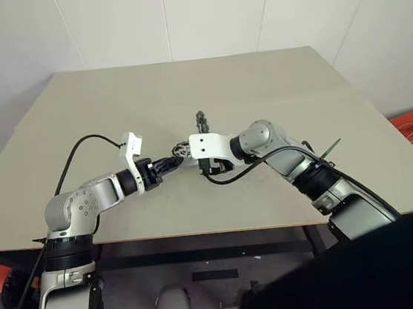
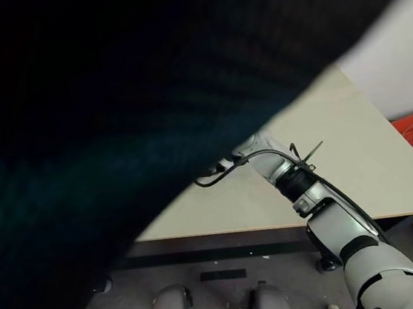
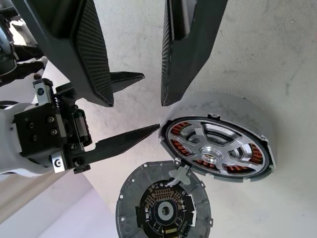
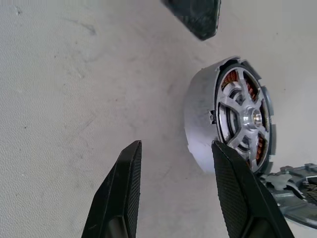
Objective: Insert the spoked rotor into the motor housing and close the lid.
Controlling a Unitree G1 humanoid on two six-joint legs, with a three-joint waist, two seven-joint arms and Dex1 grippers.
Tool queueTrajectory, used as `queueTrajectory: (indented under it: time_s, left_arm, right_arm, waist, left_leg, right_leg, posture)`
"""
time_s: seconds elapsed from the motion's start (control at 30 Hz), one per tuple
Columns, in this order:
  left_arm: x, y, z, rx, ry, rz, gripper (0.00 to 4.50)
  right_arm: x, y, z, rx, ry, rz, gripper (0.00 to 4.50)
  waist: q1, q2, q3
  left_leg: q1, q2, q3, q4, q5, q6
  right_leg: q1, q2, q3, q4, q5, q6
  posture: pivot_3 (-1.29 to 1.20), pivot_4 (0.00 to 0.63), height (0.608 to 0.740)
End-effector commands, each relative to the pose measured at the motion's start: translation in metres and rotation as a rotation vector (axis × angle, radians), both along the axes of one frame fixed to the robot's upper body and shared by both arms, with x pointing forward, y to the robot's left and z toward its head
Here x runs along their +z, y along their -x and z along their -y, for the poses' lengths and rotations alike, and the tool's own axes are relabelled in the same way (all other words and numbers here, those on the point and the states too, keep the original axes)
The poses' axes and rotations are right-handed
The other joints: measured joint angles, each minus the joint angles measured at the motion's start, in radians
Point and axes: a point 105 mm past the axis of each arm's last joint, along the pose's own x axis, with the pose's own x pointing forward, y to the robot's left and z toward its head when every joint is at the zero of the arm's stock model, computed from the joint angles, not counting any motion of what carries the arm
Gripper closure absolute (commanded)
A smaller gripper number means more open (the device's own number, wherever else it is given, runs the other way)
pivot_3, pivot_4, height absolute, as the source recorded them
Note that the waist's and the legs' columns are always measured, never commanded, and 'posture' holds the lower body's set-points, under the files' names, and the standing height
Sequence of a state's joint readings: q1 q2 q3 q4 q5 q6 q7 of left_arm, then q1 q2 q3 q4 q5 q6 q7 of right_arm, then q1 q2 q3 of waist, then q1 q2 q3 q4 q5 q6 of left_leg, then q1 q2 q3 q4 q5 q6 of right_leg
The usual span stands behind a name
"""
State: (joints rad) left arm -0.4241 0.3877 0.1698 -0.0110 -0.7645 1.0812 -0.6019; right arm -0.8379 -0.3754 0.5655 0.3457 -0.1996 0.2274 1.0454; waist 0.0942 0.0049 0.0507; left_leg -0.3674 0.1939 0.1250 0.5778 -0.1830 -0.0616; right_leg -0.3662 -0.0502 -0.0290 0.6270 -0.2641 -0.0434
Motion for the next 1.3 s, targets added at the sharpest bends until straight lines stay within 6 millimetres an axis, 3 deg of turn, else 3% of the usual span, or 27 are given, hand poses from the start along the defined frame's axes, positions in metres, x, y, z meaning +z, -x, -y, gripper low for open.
queueTrajectory:
  time_s: [0.03,0.5,0.97,1.3]
  left_arm:
    - [0.017,-0.002,-0.002,-0.005,0.009,0.059,2.85]
    - [0.02,-0.005,-0.009,0.006,-0.006,0.067,2.85]
    - [0.018,0.0,-0.018,0.037,0.002,0.046,2.85]
    - [0.017,0.003,-0.013,0.034,0.009,0.04,2.85]
  right_arm:
    - [0.019,-0.001,-0.006,0.016,-0.035,0.05,1.97]
    - [0.005,0.003,-0.005,-0.019,-0.041,0.005,1.97]
    - [-0.007,-0.012,-0.007,-0.071,-0.038,-0.01,1.97]
    - [0.0,-0.025,-0.002,-0.089,-0.034,0.01,1.97]
  waist:
    - [0.0,0.0,0.0]
    - [0.001,0.0,0.0]
    - [0.0,0.0,0.0]
    - [0.001,0.0,0.0]
  left_leg:
    - [0.0,0.0,0.0,0.0,0.0,0.0]
    - [0.0,0.0,0.0,0.0,0.0,0.002]
    - [0.0,0.0,0.0,0.0,0.0,0.002]
    - [0.0,0.0,0.0,0.0,0.0,0.002]
  right_leg:
    - [0.0,0.0,0.0,0.0,0.0,0.0]
    - [0.0,0.0,0.0,0.0,0.0,0.0]
    - [0.0,0.0,0.0,-0.001,0.0,0.0]
    - [0.0,0.0,0.0,0.0,0.0,0.0]
  posture:
    - [0.0,0.0,0.74]
    - [0.0,0.0,0.74]
    - [0.0,0.0,0.74]
    - [0.0,0.0,0.74]
